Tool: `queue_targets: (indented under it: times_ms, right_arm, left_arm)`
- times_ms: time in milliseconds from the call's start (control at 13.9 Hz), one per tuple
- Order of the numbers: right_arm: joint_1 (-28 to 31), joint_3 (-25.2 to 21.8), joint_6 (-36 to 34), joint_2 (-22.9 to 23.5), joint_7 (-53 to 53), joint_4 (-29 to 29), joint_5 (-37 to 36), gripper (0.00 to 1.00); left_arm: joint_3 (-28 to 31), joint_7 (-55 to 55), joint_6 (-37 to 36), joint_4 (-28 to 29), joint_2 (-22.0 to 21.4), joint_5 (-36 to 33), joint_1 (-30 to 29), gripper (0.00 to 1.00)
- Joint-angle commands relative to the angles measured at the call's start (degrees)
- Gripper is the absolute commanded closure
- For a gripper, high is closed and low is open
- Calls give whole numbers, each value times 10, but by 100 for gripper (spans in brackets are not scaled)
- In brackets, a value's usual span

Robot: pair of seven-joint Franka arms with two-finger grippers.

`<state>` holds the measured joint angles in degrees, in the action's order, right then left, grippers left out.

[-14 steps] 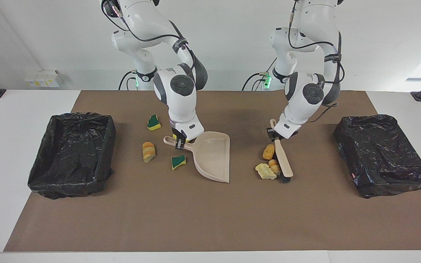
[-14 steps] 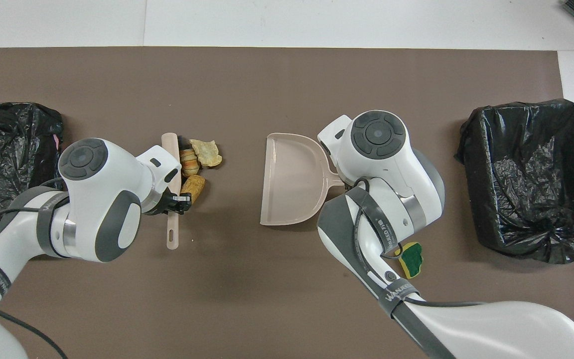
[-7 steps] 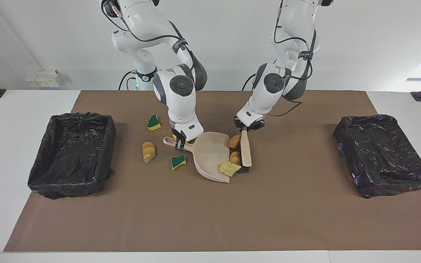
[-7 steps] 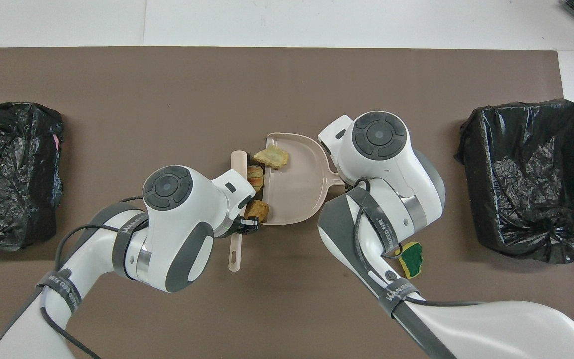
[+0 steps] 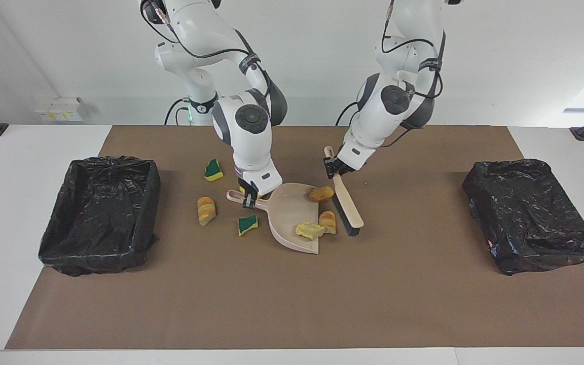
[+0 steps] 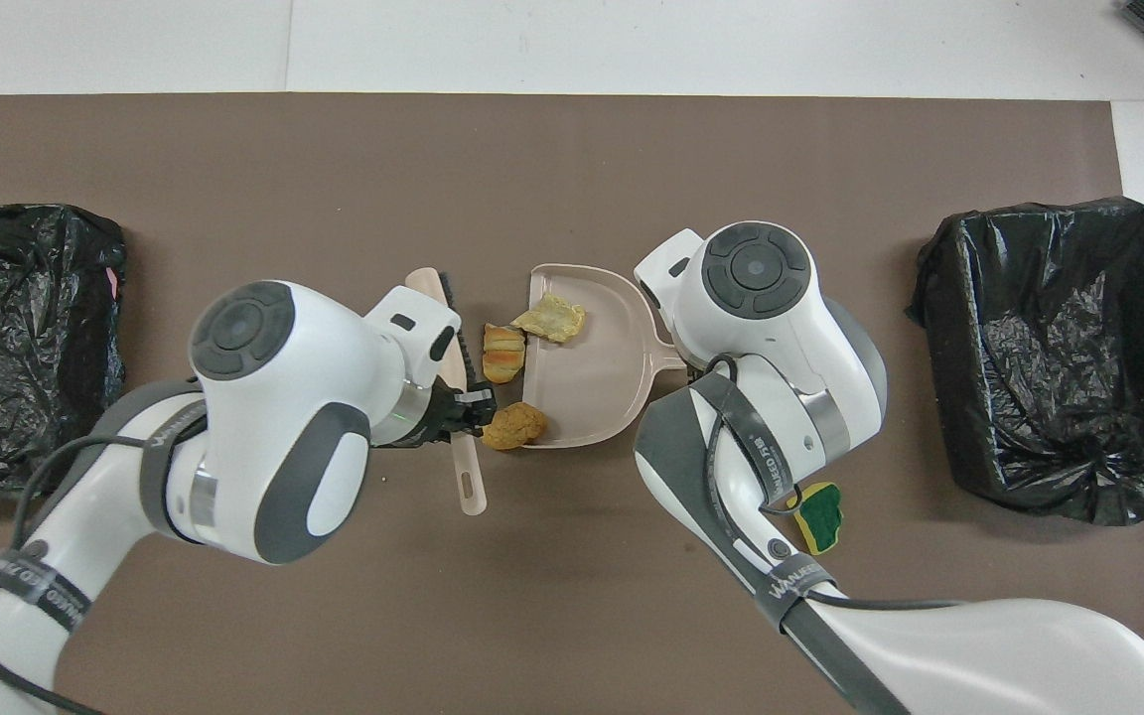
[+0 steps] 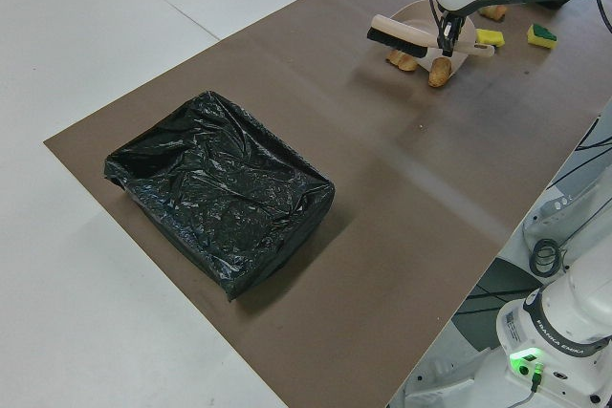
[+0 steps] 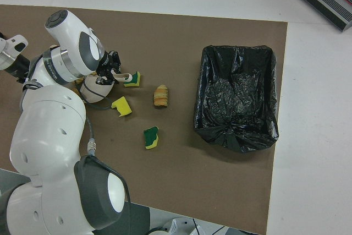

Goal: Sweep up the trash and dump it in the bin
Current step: 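Sweep the bread crusts with the left gripper's brush into the dustpan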

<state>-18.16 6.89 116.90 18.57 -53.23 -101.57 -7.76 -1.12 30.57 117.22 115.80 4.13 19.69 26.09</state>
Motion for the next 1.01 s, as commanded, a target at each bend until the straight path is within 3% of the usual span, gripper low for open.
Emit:
queue_targets:
  times_ms: [0,144,360,647,791,935]
  right_arm:
    - [7,3,18,0,-7,-8,-4,100]
    - [7,3,19,0,-7,-8,-5,100]
    - [7,3,19,0,-7,-8,-4,100]
    - [7,3,19,0,-3,-10,-5,100]
    - [7,3,19,0,-3,-12,-5,100]
    - [7,3,21,0,0,-13,-4,100]
  left_arm:
    - [0,18,-71,20,-36,12,-38,100]
    - [0,77,-102,68,-68,11,-48,100]
    - [-4,87,-72,151,-111,12,-15,100]
    - [-6,85,43,174,-73,14,53,100]
    - [-6,71,107,167,-35,13,80,100]
    - [-7,-2,118,135,-15,14,87,100]
